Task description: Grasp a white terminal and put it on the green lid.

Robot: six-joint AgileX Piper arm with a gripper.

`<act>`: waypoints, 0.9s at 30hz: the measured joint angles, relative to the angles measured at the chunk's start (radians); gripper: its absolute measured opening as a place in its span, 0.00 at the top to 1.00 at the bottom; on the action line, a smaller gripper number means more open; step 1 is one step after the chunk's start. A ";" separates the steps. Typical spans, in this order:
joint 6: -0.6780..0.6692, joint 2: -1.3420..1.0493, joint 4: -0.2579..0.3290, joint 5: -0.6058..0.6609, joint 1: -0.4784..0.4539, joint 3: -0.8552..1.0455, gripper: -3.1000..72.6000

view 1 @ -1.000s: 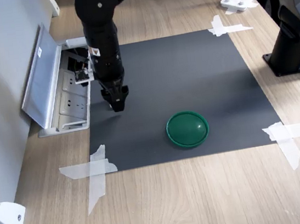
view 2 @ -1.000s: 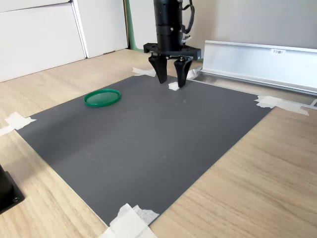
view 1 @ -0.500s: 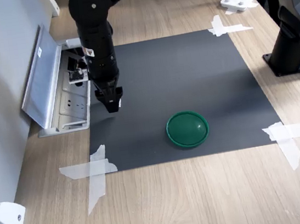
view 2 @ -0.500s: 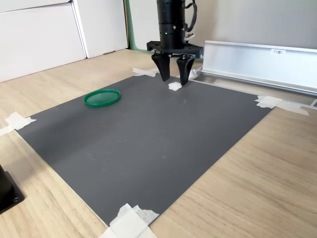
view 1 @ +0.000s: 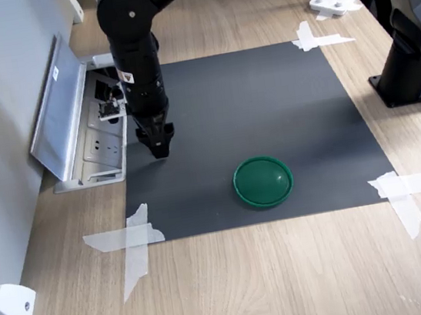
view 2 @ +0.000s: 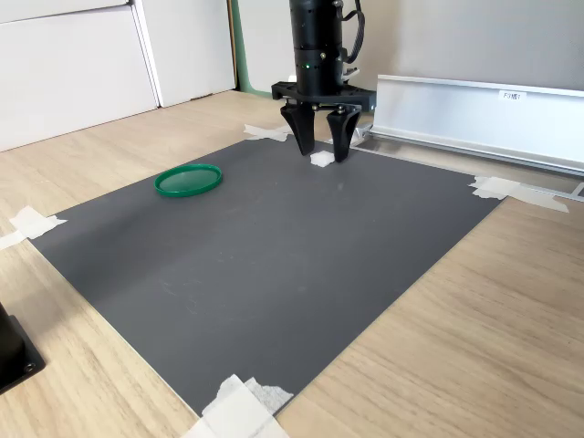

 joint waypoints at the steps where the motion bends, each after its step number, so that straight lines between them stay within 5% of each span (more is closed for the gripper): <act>1: 0.000 0.000 0.000 0.000 0.000 0.000 0.20; 7: 0.001 0.000 0.000 0.000 0.000 -0.001 0.33; 12: 0.001 0.002 0.000 0.000 0.000 -0.001 0.54; 18: -0.020 0.003 0.000 0.000 0.000 -0.001 0.54; 27: -0.245 -0.083 0.003 0.042 0.061 -0.001 0.54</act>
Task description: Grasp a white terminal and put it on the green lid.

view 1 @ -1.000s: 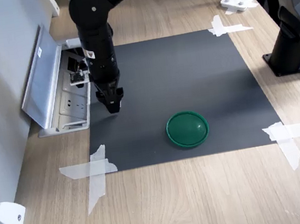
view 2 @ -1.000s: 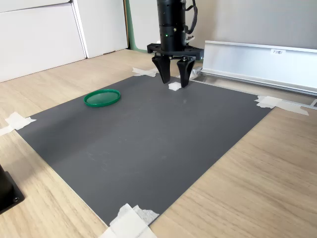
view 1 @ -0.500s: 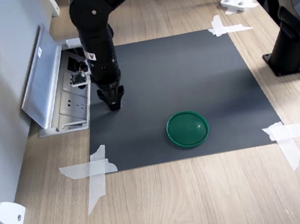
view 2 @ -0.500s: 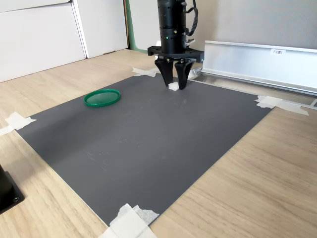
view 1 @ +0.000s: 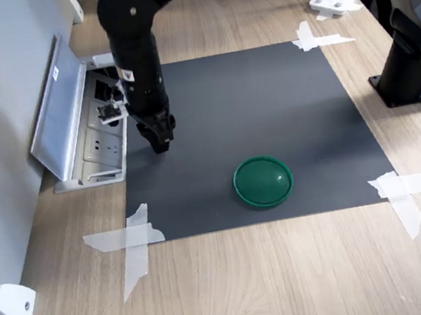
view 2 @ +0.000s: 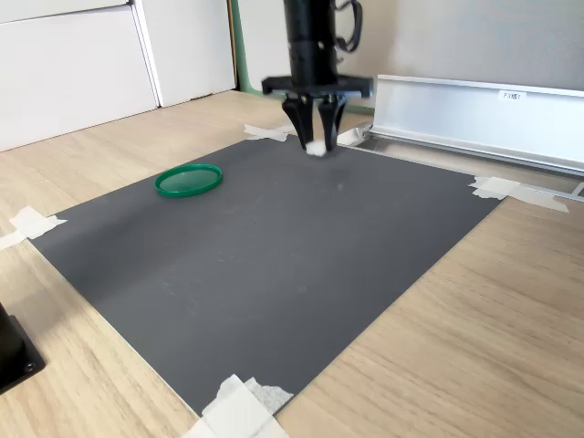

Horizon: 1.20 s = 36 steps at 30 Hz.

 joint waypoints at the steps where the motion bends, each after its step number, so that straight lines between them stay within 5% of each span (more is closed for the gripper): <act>1: -0.020 -0.020 0.000 0.022 0.019 0.000 0.54; 18: -0.104 -0.319 -0.016 -0.018 0.336 0.376 0.54; 36: -0.172 -0.316 -0.081 -0.198 0.357 0.573 0.54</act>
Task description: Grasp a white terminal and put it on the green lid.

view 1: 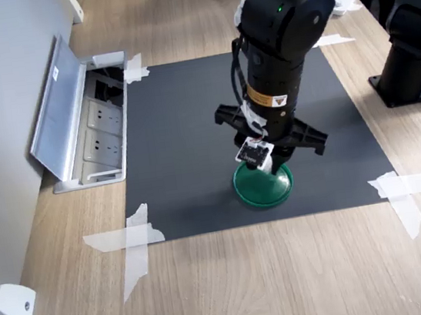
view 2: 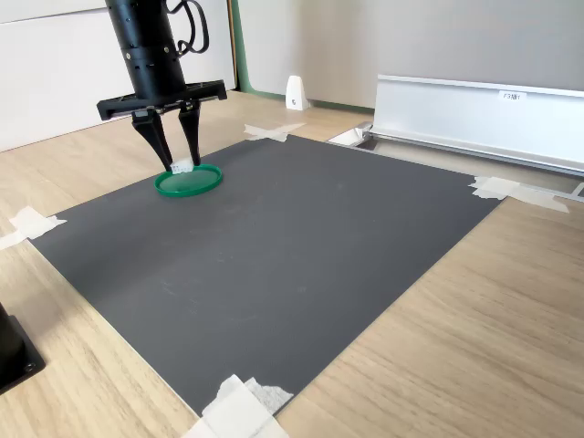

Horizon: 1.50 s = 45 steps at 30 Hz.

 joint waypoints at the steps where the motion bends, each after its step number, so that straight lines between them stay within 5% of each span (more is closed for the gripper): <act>1: -0.011 0.008 0.002 -0.005 0.000 0.000 0.54; 6: -0.037 0.021 0.004 -0.010 0.000 0.000 0.53; 15: -0.046 0.004 0.004 -0.017 0.000 0.002 0.17; 21: 0.018 -0.153 0.009 -0.020 0.000 0.006 0.13; 26: 0.116 -0.364 0.003 -0.026 0.000 0.021 0.29; 34: 0.288 -0.740 -0.027 -0.048 0.000 0.167 0.88; 39: 0.422 -0.970 -0.017 -0.112 -0.045 0.306 0.96; 45: 0.515 -1.199 0.000 -0.193 -0.271 0.447 0.97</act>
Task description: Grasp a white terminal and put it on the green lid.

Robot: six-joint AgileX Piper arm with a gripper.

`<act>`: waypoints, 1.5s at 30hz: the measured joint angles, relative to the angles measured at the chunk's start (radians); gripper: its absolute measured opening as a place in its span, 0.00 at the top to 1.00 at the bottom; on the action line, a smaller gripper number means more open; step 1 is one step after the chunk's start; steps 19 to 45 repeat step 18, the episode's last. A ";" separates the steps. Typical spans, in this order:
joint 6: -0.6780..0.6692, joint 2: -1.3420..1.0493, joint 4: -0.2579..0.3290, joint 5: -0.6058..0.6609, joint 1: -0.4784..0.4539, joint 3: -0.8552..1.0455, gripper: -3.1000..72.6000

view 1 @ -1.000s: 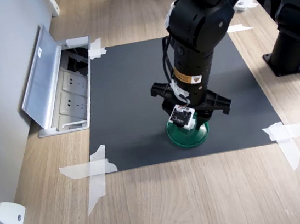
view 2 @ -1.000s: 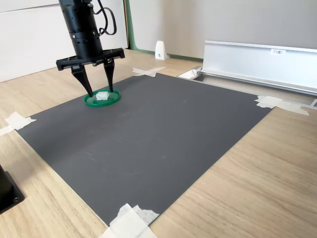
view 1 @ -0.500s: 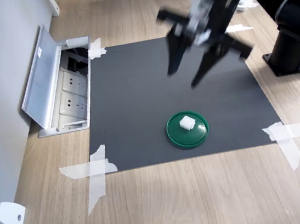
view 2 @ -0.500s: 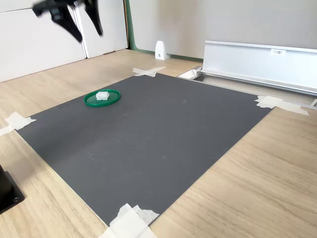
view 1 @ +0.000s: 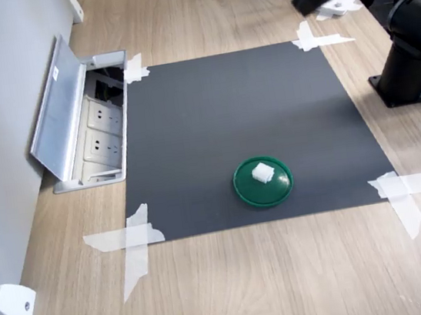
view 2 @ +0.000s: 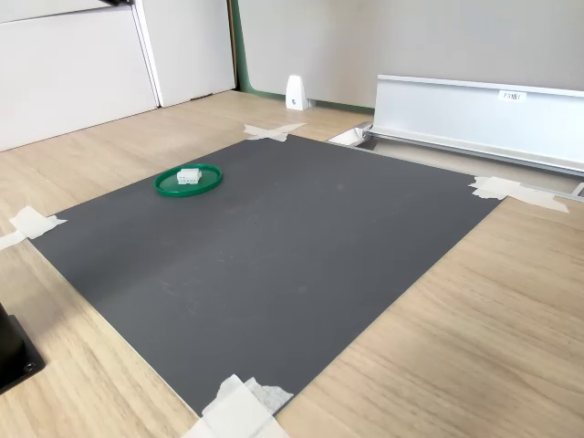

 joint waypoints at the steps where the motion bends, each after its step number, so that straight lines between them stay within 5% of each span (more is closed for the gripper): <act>1: 0.003 -0.034 0.005 -0.003 -0.036 0.020 0.97; 8: 0.009 -0.230 0.015 -0.005 -0.211 0.156 0.97; 16: 0.009 -0.405 0.018 -0.015 -0.270 0.321 0.97; 45: 0.009 -0.438 0.019 -0.021 -0.276 0.346 0.97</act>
